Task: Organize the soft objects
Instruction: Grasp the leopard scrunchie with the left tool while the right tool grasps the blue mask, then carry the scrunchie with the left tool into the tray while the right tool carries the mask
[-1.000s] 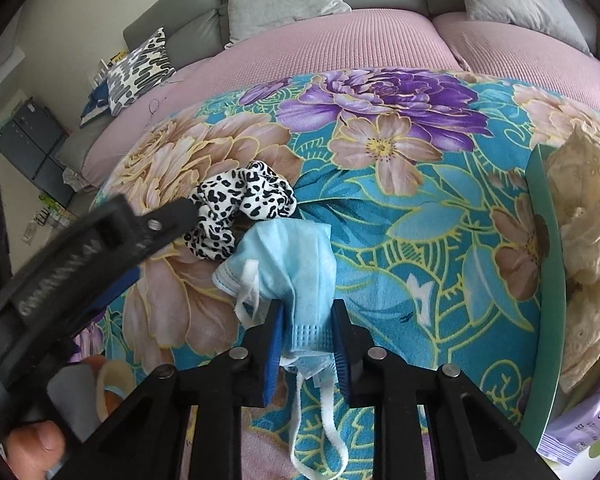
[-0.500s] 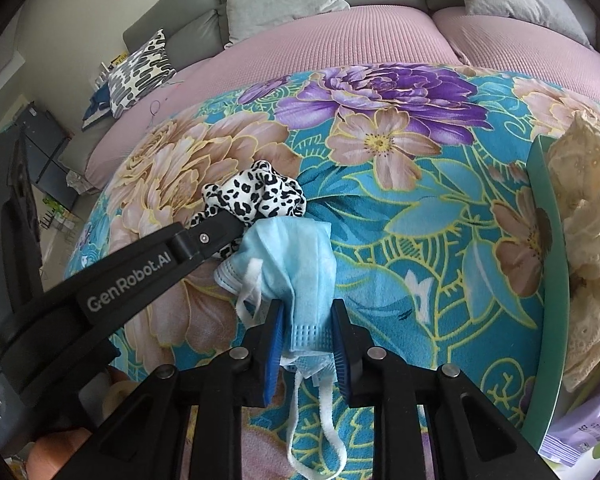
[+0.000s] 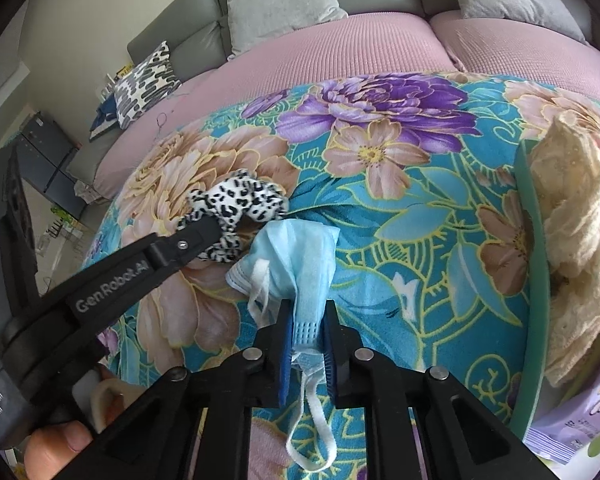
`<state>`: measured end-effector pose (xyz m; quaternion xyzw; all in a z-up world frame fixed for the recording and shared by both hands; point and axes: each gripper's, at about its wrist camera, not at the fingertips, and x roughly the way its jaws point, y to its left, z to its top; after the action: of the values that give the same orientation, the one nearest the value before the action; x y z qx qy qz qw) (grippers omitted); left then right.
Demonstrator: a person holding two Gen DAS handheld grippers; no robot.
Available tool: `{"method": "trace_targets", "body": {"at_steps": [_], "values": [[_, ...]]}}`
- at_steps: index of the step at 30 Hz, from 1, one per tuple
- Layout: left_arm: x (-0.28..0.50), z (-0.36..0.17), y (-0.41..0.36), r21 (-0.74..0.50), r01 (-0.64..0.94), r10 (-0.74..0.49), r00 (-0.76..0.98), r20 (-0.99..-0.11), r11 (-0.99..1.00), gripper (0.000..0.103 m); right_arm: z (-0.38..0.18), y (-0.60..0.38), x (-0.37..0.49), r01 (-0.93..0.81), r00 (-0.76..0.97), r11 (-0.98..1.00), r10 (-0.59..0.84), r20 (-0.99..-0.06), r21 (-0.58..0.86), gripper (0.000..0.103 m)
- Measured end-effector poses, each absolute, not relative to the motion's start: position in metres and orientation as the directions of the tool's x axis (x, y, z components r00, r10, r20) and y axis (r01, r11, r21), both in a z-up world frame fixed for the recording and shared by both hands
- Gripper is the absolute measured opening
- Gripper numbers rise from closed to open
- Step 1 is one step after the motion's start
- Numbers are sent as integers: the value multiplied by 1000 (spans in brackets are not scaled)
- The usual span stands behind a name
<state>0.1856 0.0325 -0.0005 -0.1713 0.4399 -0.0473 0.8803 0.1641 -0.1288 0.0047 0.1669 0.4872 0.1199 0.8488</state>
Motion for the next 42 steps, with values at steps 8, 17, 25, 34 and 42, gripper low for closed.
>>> {"method": "trace_targets", "body": {"at_steps": [8, 17, 25, 34, 42], "values": [[175, 25, 36, -315, -70, -191, 663, -724, 947, 13, 23, -149, 151, -12, 557, 917, 337, -759, 398, 13], [157, 64, 29, -278, -33, -166, 731, -662, 960, 13, 54, -177, 126, 18, 634, 925, 283, -719, 380, 13], [135, 100, 1, -234, 58, -190, 781, -596, 971, 13, 83, -222, 88, 94, 710, 928, 192, -678, 361, 13], [114, 122, -47, -181, 195, -263, 789, -555, 964, 13, 105, -297, 39, 297, 746, 900, -9, -666, 320, 13], [98, 120, -98, -124, 330, -339, 745, -575, 936, 13, 100, -349, 12, 441, 709, 845, -123, -694, 302, 13]]}}
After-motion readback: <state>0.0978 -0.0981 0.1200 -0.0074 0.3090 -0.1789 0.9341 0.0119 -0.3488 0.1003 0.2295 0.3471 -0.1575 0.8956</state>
